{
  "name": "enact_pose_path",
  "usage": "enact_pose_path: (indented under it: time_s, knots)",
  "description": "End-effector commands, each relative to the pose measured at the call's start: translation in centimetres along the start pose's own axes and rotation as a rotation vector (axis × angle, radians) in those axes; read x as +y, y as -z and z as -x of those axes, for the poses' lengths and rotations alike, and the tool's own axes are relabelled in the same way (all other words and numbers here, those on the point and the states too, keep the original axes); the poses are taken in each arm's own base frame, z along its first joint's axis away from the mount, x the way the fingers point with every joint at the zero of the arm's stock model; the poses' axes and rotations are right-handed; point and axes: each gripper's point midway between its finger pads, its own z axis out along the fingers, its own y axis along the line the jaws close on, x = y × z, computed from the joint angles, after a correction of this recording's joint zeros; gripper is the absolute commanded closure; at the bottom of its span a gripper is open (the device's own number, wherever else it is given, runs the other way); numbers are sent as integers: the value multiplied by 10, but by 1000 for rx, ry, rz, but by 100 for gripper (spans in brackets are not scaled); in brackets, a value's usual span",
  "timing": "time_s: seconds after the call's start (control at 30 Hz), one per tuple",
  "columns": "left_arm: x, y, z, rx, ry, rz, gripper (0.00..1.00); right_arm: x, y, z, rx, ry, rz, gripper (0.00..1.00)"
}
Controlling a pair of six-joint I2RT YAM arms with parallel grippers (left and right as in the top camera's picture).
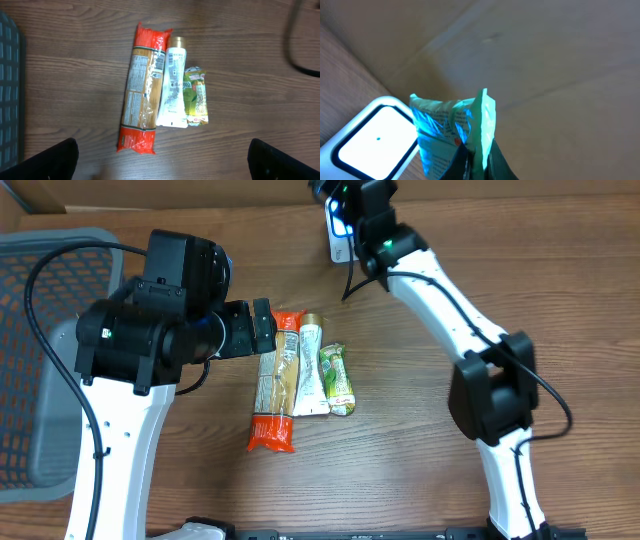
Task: Scan the item barcode
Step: 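Hold the wipes pack in front of the scanner window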
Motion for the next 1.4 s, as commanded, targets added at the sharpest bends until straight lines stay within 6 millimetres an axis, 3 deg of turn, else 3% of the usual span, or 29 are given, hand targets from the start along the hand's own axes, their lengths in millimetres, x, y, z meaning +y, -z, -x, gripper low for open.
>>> enact_pose_path:
  time_s: [0.0,0.4,0.9,1.23,1.37]
  knots:
    - [-1,3,4,-14,-25,-3,0,11,-8,5,-4,148,-39,96]
    - [-1,3,4,-14,-25,-3,0,18,-23,-4,20,199,-103,96]
    - [-1,3,4,-14,-25,-2,0,16,-22,-20,100,188,-146,96]
    - [-1,3,4,-14,-25,-3,0,28,-16,-16,145,174,-200,96]
    - [-1,3,3,-13,-25,-3,0,47,-20,-18,153,185,-199,96]
